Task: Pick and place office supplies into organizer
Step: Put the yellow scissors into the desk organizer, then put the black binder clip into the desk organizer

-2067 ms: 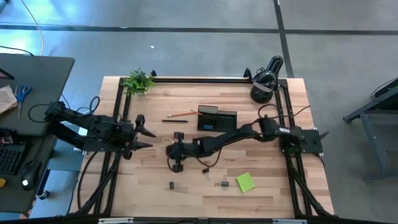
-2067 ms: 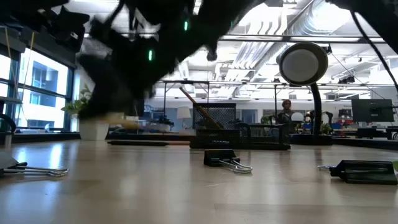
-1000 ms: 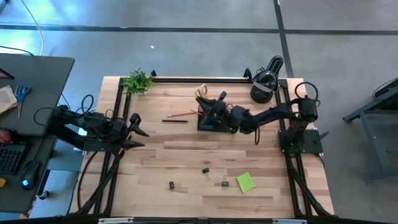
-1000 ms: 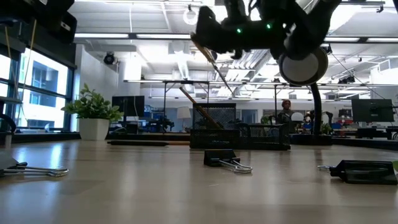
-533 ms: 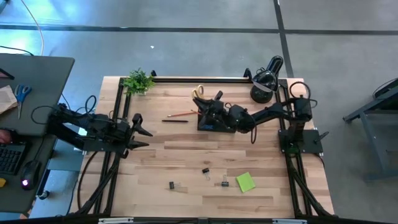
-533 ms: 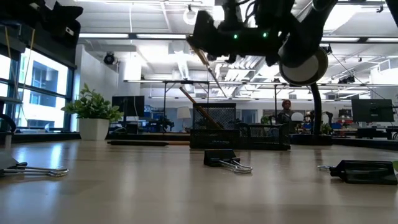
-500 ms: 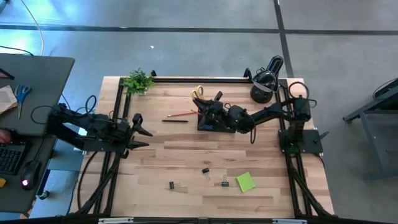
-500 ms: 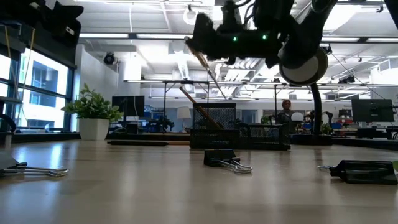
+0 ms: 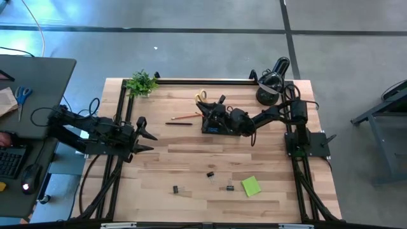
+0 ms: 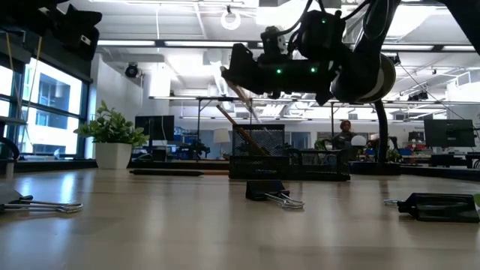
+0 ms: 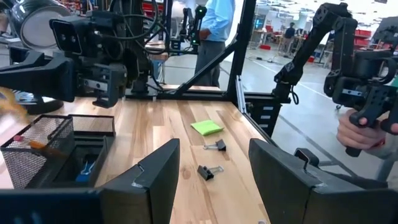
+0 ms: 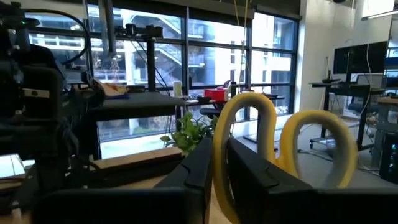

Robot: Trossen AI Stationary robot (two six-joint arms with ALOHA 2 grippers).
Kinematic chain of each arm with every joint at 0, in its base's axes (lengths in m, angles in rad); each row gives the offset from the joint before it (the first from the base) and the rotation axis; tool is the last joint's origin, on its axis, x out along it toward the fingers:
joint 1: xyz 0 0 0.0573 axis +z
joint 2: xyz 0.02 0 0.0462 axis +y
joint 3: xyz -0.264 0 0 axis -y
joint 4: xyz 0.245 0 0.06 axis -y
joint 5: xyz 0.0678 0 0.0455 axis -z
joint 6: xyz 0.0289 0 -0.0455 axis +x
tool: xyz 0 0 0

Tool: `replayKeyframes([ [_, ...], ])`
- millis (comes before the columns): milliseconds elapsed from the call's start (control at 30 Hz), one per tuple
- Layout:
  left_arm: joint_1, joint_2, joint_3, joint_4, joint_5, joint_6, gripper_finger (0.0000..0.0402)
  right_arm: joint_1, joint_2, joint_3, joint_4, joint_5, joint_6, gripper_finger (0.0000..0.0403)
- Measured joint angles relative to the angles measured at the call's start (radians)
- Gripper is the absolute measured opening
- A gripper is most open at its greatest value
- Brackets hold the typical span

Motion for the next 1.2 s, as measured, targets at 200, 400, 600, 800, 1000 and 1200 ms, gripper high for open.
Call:
replayKeyframes([
  [200,0.0,0.0,0.0,0.0,0.0,-0.001,0.0184,0.026,0.0,0.0,-0.007,0.001,-0.031,0.0071],
  [400,0.0,0.0,0.0,0.0,0.0,-0.001,0.0184,0.053,-0.009,0.0,-0.006,0.044,-0.053,0.0093],
  [600,0.0,0.0,0.0,-0.002,0.0,-0.001,0.0184,0.101,-0.045,0.001,-0.004,0.067,-0.116,0.0103],
  [800,0.0,0.0,0.0,-0.01,-0.031,-0.001,0.0184,0.178,-0.154,0.001,-0.041,0.179,-0.229,0.0103],
  [1000,0.0,0.033,0.0,-0.01,-0.095,-0.001,0.0184,0.252,-0.28,0.002,-0.431,0.261,-0.061,0.0103],
  [1200,0.0,0.097,0.0,0.002,-0.138,-0.001,0.0184,0.319,-0.299,0.002,-0.707,0.171,0.182,0.0103],
])
